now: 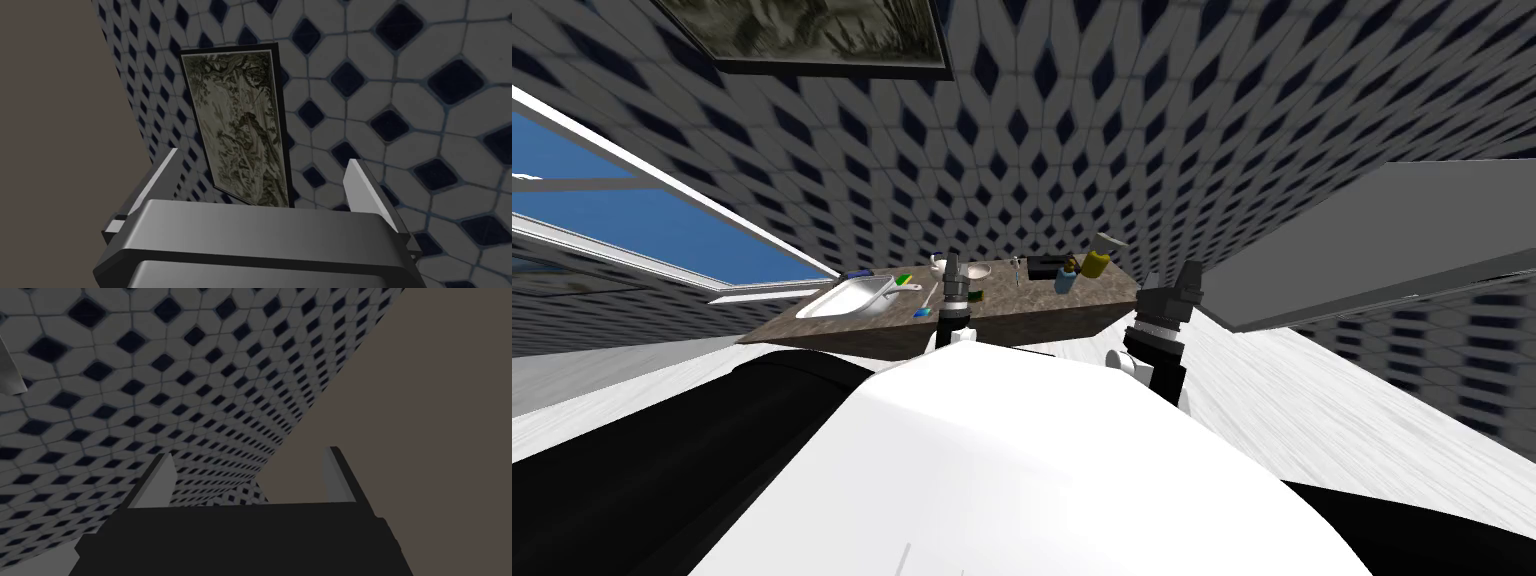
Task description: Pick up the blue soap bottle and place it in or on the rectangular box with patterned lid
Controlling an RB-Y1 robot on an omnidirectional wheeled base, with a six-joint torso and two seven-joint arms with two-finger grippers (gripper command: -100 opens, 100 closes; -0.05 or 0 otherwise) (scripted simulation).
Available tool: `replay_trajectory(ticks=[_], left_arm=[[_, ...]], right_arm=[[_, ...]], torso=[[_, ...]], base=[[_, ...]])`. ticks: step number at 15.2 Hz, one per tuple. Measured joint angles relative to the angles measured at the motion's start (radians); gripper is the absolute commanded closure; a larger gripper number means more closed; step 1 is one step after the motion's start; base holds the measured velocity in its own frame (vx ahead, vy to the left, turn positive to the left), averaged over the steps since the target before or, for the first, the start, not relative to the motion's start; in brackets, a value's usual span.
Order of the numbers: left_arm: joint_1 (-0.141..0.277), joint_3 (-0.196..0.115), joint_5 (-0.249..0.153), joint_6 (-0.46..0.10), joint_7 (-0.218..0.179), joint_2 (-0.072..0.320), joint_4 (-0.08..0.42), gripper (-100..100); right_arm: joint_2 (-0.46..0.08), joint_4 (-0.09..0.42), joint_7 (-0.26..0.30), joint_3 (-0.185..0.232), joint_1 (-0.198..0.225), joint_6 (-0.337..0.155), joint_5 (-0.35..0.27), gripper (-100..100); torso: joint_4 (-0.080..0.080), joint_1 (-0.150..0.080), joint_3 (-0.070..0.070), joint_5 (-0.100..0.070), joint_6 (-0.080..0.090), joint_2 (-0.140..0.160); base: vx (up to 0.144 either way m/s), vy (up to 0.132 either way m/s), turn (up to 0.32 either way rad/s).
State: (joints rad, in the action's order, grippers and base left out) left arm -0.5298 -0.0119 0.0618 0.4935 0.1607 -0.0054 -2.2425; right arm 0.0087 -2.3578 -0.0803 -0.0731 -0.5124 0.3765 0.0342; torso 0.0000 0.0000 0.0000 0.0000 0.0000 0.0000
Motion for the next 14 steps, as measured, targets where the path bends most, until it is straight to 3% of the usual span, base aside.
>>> replay_trajectory(ticks=[11, 14], left_arm=[[0.0, 0.0, 0.0, 0.0, 0.0, 0.0, 0.0, 0], [0.0, 0.0, 0.0, 0.0, 0.0, 0.0, 0.0, 0]], right_arm=[[-0.204, 0.023, -0.005, -0.032, -0.046, -0.059, -0.043, -100], [-0.253, 0.05, -0.013, -0.036, -0.051, -0.08, -0.066, -100]], torso=[[0.0, 0.001, 0.0, 0.0, 0.0, 0.0], [0.0, 0.001, 0.0, 0.0, 0.0, 0.0]], base=[[-0.003, 0.013, 0.104], [-0.003, 0.018, 0.121]])
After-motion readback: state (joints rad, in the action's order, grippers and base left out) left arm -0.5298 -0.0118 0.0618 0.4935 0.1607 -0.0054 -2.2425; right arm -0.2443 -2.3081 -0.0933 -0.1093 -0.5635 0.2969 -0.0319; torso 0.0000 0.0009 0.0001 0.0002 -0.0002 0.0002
